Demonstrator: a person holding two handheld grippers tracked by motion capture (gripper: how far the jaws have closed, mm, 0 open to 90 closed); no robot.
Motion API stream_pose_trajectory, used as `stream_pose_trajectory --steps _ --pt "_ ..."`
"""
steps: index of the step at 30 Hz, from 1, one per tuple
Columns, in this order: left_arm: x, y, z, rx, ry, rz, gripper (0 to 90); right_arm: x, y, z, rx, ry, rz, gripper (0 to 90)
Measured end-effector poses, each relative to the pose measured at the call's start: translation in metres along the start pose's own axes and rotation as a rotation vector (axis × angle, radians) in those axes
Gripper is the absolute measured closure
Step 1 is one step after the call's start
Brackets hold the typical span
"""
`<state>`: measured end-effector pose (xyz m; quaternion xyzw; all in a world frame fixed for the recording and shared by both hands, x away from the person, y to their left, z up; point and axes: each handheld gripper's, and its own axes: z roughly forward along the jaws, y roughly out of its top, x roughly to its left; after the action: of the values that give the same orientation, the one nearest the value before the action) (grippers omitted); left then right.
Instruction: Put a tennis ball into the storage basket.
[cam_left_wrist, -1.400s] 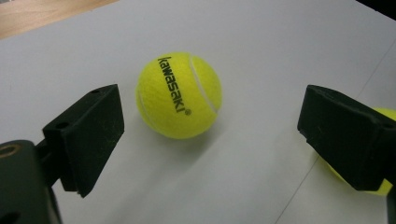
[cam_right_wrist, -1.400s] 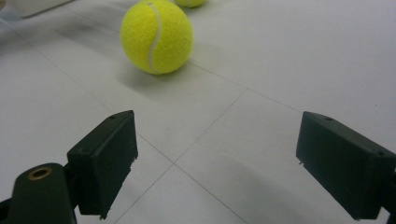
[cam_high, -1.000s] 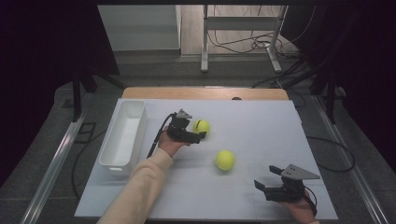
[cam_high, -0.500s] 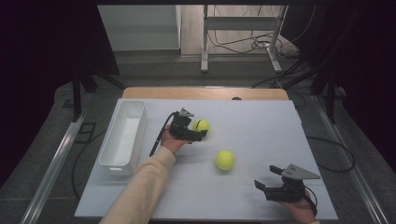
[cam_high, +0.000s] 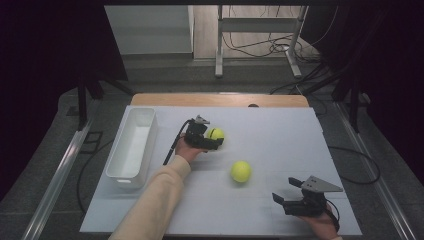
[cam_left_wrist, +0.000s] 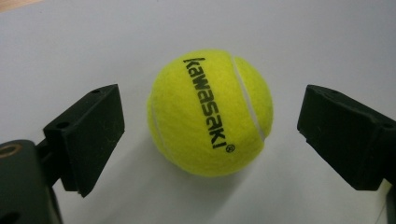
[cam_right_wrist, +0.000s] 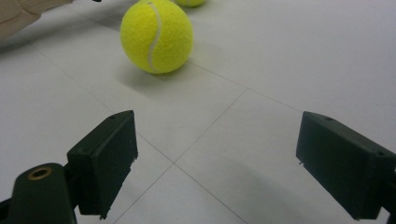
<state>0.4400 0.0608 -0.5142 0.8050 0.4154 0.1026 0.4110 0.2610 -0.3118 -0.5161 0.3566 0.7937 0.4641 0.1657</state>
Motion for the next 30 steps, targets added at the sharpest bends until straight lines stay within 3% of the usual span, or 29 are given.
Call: stream_pose_trajectory --steps 9,16,19,24,30 --pt "0.0 0.001 0.01 0.006 0.003 0.004 11.9 0.0 0.0 0.0 0.001 0.001 0.0 13.1" --pt "0.005 -0.002 0.014 0.03 -0.005 -0.033 17.8 0.0 0.0 0.0 0.001 0.0 -0.002 13.1" --pt "0.005 -0.002 0.013 0.025 -0.027 -0.04 25.3 0.0 0.0 0.0 0.001 0.0 -0.001 13.1" --pt "0.003 -0.001 0.011 0.032 -0.017 -0.028 26.2 0.0 0.0 0.0 0.001 -0.003 -0.002 13.1" --pt "0.0 0.002 0.001 0.008 -0.016 -0.015 26.4 0.0 0.0 0.0 0.002 -0.005 -0.003 13.2"
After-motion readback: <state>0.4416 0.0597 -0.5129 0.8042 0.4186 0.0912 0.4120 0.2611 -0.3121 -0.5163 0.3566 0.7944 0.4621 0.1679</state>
